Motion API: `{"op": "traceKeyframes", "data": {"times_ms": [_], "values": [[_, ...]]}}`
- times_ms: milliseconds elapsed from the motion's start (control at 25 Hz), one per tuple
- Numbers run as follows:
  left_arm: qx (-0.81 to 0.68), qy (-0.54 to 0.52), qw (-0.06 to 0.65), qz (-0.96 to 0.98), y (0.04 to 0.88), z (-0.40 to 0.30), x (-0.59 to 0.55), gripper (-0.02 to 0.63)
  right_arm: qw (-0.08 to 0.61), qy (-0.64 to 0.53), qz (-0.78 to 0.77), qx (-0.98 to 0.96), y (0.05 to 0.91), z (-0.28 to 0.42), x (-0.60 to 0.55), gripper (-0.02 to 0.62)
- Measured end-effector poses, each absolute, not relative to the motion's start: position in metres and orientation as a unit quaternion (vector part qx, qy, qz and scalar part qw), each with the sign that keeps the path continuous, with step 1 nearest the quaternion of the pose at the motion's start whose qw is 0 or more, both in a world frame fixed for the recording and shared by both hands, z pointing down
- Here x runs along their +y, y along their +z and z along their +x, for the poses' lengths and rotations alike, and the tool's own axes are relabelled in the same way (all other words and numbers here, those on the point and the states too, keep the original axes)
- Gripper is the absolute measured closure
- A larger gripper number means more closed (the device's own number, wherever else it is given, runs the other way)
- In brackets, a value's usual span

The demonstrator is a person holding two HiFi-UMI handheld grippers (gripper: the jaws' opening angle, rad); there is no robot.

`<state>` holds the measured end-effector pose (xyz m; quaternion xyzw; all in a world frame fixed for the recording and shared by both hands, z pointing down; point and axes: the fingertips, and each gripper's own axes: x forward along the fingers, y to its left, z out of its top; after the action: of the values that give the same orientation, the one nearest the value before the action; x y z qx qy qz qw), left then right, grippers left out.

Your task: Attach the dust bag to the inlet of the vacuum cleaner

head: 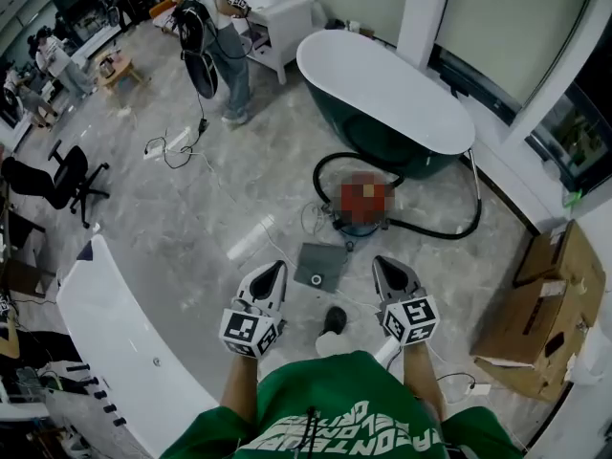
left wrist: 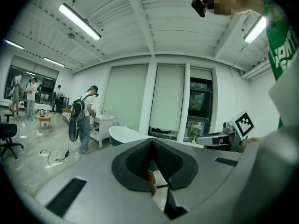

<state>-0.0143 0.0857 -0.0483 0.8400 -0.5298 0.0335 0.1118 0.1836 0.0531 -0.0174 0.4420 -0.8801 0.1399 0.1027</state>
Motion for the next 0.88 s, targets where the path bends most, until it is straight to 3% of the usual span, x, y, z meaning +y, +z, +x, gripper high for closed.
{"op": "traceKeyframes", "data": {"times_ms": [520, 880], "values": [[-0.465, 0.034, 0.123, 0.876, -0.042, 0.01, 0.011, 0.611, 0.092, 0.154, 0.487, -0.855, -0.011, 0.197, 0.006, 0.589], [-0.404, 0.036, 0.122, 0.906, -0.039, -0.032, -0.033, 0.611, 0.094, 0.159, 0.549, -0.815, -0.016, 0.163, -0.012, 0.589]]}}
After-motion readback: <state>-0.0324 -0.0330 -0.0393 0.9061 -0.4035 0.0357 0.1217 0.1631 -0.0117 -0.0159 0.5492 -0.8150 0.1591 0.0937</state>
